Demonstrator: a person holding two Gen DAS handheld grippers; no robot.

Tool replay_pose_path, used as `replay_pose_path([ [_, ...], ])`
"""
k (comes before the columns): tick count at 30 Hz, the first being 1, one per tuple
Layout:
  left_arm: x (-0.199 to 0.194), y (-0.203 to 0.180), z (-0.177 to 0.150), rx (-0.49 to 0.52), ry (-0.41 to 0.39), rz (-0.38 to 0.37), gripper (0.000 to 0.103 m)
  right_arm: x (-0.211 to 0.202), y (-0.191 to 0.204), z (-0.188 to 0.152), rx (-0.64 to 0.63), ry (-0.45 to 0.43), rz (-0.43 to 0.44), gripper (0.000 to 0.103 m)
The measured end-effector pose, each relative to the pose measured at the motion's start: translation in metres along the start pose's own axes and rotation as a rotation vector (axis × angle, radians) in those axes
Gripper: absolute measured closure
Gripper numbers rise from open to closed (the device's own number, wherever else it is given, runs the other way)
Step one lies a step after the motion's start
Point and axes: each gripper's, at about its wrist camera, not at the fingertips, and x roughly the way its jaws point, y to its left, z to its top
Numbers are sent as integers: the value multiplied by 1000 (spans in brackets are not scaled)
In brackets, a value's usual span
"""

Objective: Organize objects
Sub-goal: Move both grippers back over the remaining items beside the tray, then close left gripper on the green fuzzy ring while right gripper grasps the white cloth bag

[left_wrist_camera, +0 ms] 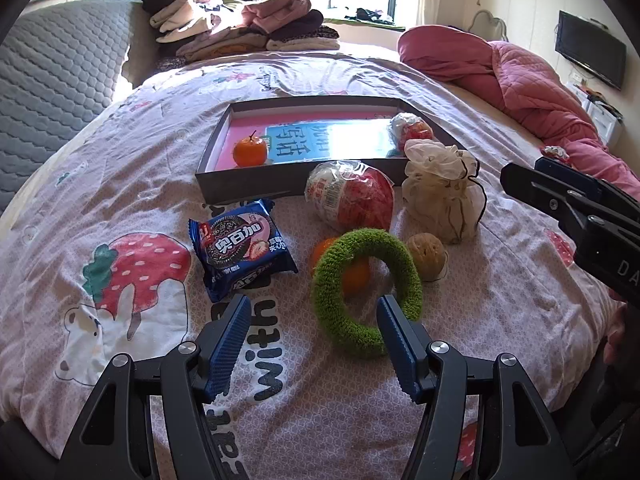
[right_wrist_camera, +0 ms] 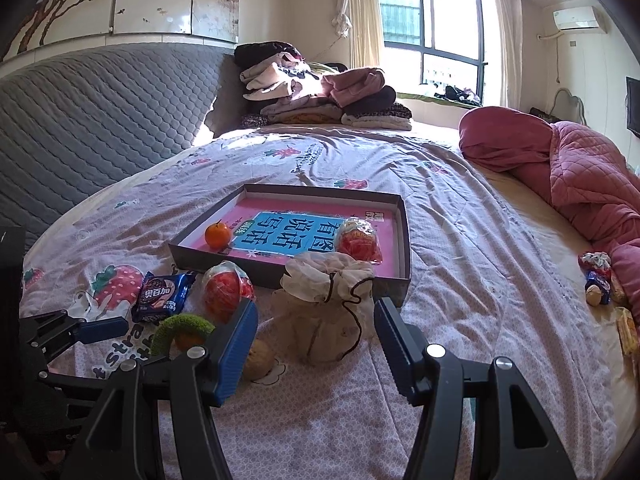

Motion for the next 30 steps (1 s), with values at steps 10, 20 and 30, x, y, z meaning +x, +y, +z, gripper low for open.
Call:
replay_pose_path([
  [10,9,2,-3,3,23,-14,36,23,-8,-9,20,45,-17,43],
  [20,19,7,-4,-4,19,-31,36,51,-21,-13,36,87,-65,43],
  [30,26,9,-4,-4,14,-48,36,78,-35,-11,75,114,-68,43],
])
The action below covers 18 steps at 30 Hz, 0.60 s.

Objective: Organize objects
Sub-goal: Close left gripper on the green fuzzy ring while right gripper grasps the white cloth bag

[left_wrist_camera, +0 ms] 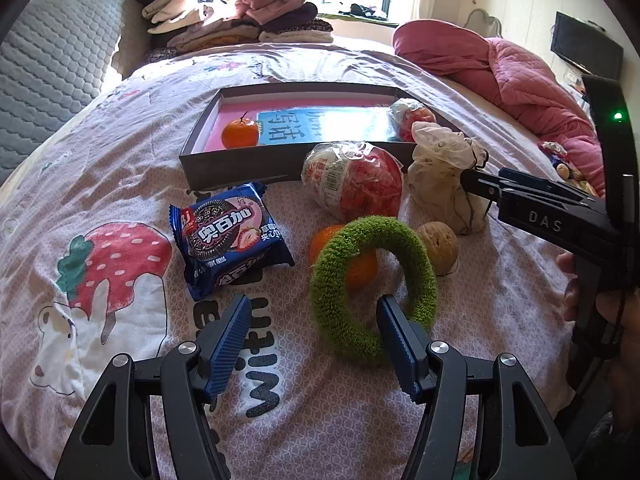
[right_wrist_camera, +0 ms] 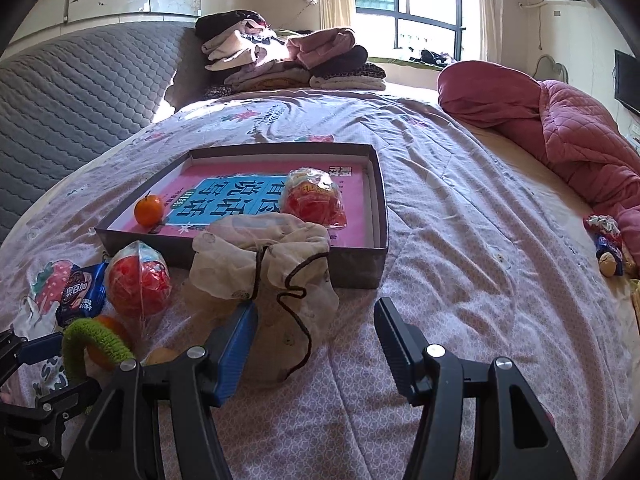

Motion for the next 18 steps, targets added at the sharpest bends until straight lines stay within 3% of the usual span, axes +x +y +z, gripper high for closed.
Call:
replay_pose_path([
  [9,2,1,1,-7,3,-25,46,9,1,0,4,8,35,47],
  [12,3,1,1,-9,3,-35,59,8,4,-1,-3,6,53,55],
  [14,3,1,1,-8,6,-44,63,8,6,-1,-10,7,61,64],
  [16,3,1,0,-7,7,-54,76,7,9,-1,-21,3,63,71],
  [18,1,0,0,-6,3,-60,78,6,11,-2,-29,4,72,79],
])
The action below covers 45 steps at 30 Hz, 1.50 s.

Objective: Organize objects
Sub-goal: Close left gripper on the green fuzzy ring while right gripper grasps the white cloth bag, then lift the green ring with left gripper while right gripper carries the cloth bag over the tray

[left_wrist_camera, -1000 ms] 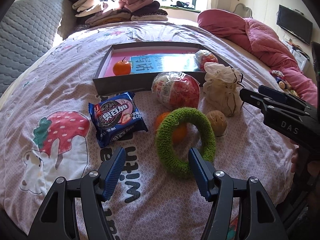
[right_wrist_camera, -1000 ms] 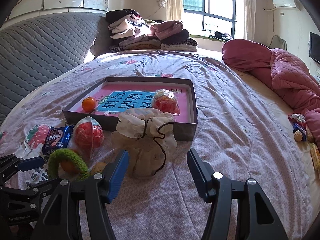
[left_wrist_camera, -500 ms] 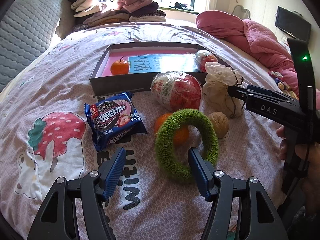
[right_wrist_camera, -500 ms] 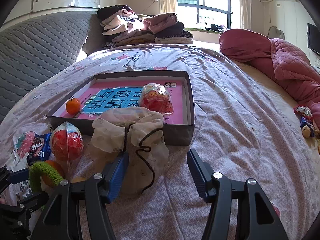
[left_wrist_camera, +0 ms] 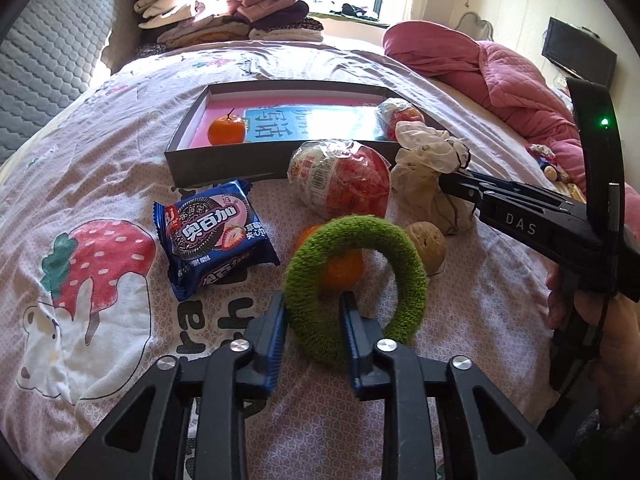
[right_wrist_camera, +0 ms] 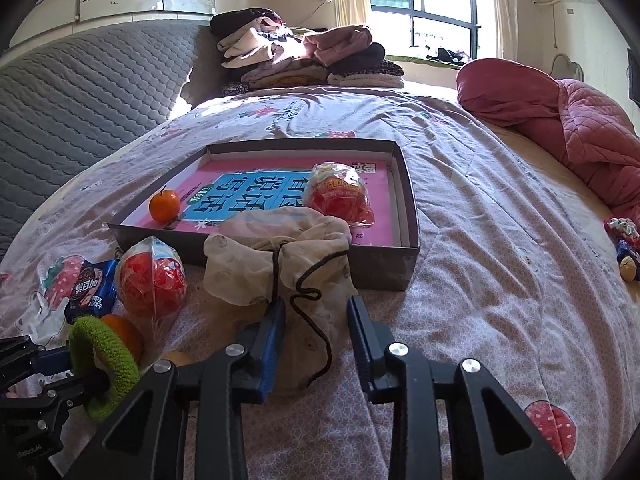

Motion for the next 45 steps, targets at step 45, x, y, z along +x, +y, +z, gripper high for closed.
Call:
replay_pose_path([
  [45,-45,-3,12,19,-206,16,89,-63,14,3,-34,-223,153,97],
])
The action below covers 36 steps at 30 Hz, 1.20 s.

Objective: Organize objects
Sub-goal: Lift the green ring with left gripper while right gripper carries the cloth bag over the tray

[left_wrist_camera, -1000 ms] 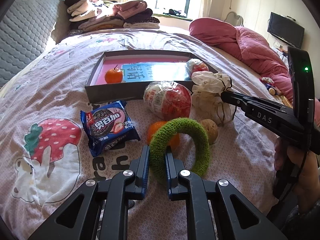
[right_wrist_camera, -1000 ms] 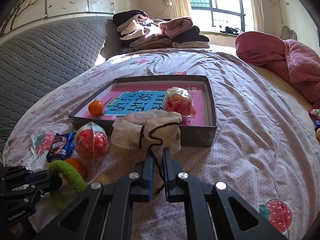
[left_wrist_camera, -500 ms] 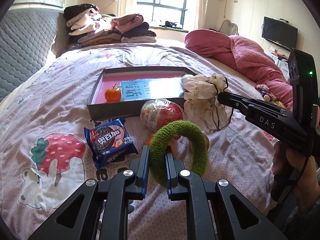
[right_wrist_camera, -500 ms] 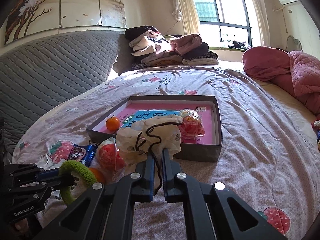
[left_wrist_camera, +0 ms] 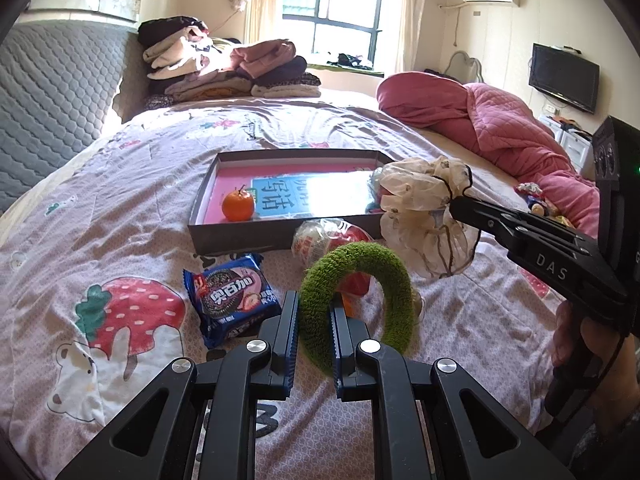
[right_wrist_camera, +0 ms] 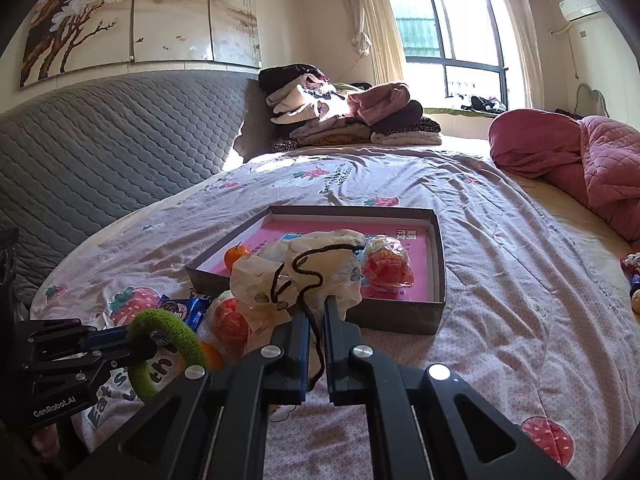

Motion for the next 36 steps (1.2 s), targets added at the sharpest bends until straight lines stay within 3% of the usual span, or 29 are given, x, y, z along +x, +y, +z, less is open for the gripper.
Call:
replay_pose_path([
  [18,-6,0,29,2,-52,35,89,-14,4,5,-2,-49,7,97],
  [36,-1,15,80,11,-132,54,89,-16,4,9,7,-69,4,97],
])
